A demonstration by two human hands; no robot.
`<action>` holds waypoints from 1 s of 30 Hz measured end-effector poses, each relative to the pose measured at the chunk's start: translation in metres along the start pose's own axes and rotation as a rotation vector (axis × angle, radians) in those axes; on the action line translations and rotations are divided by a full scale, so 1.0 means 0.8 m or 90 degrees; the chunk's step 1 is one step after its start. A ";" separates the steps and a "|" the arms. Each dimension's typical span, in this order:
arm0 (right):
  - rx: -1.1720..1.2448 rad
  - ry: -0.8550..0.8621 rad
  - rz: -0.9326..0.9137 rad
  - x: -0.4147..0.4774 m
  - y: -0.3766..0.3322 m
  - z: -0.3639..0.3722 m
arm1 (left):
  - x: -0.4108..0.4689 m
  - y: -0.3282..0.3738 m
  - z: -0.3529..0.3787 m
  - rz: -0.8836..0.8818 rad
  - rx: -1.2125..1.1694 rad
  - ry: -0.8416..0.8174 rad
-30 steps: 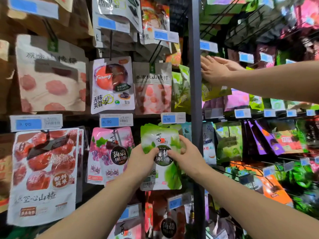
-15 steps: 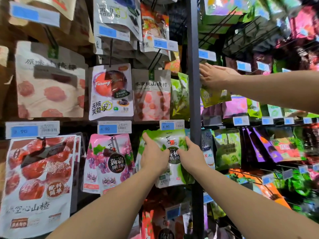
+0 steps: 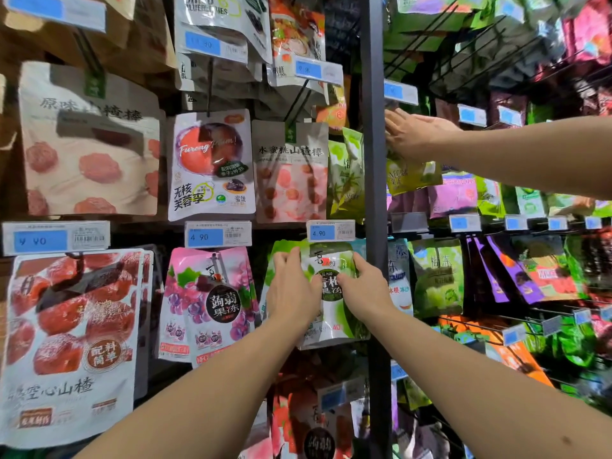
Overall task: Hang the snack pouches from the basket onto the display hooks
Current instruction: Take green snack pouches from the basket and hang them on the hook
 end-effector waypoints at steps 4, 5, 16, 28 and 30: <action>-0.035 -0.015 0.032 0.010 0.013 0.012 | 0.004 -0.007 0.010 -0.018 0.028 -0.015; -0.038 -0.018 0.041 0.011 0.017 0.014 | 0.004 -0.010 0.014 -0.025 0.036 -0.018; -0.085 0.026 -0.016 0.018 0.027 0.041 | -0.010 -0.041 0.028 -0.067 -0.028 0.051; 0.092 -0.078 0.161 0.021 0.130 0.067 | -0.005 -0.102 0.092 -0.207 -0.196 -0.172; 0.138 -0.091 0.158 0.037 0.150 0.077 | 0.001 -0.105 0.095 -0.208 -0.188 -0.183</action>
Point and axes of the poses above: each hand's wrist, its own x-axis towards the middle knuckle, its own z-axis out of the palm, y = z × x, the point moved 10 cm from there along x, towards the middle knuckle, and after that the axes turned 10 degrees about x, right-handed, at the moved point
